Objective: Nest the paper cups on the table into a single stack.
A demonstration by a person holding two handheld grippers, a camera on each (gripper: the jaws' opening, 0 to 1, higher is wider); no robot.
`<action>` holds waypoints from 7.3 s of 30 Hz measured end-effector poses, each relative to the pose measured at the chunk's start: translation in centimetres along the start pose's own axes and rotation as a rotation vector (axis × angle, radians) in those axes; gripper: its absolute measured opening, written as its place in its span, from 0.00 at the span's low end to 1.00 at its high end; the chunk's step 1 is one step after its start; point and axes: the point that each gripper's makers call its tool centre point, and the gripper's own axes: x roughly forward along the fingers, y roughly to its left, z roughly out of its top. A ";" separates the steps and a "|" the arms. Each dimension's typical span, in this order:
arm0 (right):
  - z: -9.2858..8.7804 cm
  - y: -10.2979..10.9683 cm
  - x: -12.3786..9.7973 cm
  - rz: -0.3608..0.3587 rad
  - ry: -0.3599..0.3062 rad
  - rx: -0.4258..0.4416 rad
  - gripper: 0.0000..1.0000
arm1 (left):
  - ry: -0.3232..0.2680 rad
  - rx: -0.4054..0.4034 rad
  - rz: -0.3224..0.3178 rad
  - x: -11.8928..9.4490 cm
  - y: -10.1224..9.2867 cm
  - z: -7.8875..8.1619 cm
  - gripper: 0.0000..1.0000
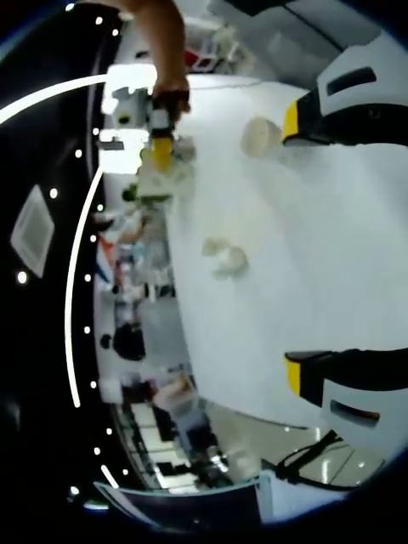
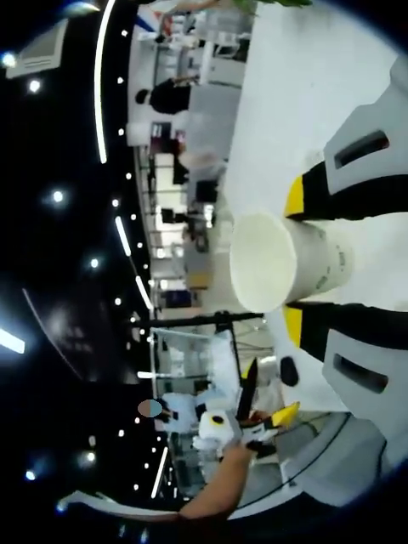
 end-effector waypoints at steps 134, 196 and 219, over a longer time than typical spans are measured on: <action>-10.9 7.4 -3.7 0.079 0.086 0.021 0.36 | 0.008 -0.029 -0.048 0.9 -1.9 -1.4 0.98; -10.4 -3.8 -8.4 -0.122 0.182 0.036 0.93 | -0.020 -0.029 -0.020 1.3 -0.7 -0.8 0.98; -12.6 -6.1 -11.5 -0.195 0.211 0.044 1.00 | 0.072 -0.101 -0.015 2.1 0.2 -2.7 0.98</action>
